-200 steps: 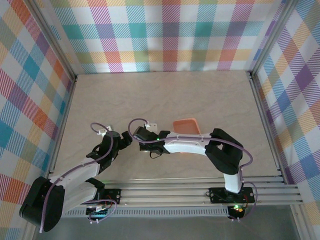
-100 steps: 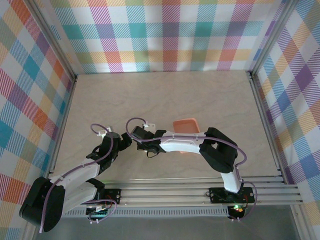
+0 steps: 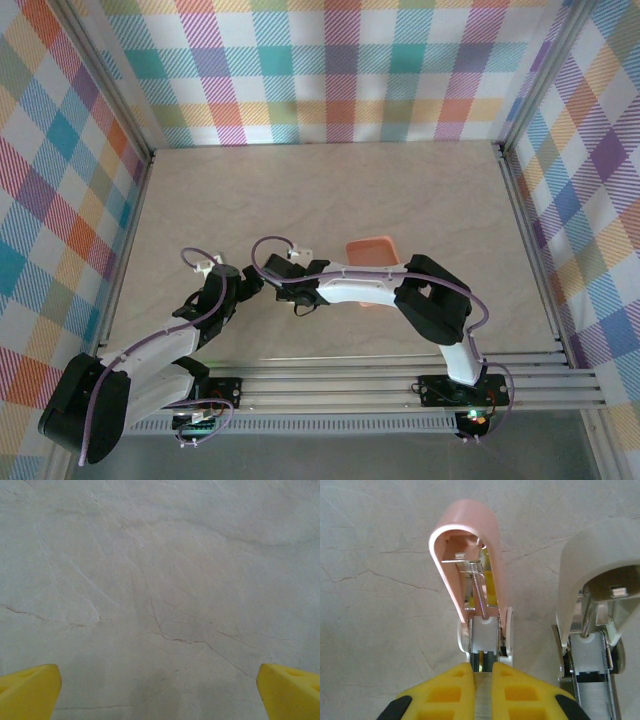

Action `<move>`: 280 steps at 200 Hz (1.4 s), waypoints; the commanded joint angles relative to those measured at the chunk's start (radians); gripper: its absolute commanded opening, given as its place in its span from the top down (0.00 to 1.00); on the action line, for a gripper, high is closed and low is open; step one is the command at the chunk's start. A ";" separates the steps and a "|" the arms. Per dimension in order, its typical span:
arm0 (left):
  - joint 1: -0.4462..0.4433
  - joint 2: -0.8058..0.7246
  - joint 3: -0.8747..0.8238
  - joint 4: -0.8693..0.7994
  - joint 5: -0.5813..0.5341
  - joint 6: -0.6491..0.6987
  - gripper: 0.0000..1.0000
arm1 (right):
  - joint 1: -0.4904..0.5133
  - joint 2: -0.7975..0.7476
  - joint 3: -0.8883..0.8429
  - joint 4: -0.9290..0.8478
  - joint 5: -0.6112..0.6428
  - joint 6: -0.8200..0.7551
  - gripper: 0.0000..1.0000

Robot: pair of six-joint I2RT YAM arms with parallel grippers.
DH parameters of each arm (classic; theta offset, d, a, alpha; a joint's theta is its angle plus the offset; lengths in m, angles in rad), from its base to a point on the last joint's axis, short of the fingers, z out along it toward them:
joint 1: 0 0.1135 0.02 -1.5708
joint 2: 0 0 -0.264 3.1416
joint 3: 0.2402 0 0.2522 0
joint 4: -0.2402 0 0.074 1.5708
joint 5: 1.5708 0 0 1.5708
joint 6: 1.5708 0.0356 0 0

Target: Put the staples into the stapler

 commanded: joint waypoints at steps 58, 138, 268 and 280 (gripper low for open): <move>0.011 0.006 -0.015 0.034 -0.024 0.006 0.00 | 0.001 0.016 0.026 -0.025 0.014 0.030 0.89; 0.011 0.021 -0.011 0.041 -0.023 0.010 0.00 | -0.012 0.016 0.017 -0.007 0.022 0.008 0.90; 0.011 0.033 -0.008 0.051 -0.022 0.011 0.00 | -0.027 0.033 0.022 -0.029 -0.006 0.022 0.90; 0.011 0.030 -0.008 0.049 -0.024 0.014 0.00 | -0.027 0.033 0.024 -0.044 -0.001 0.024 0.90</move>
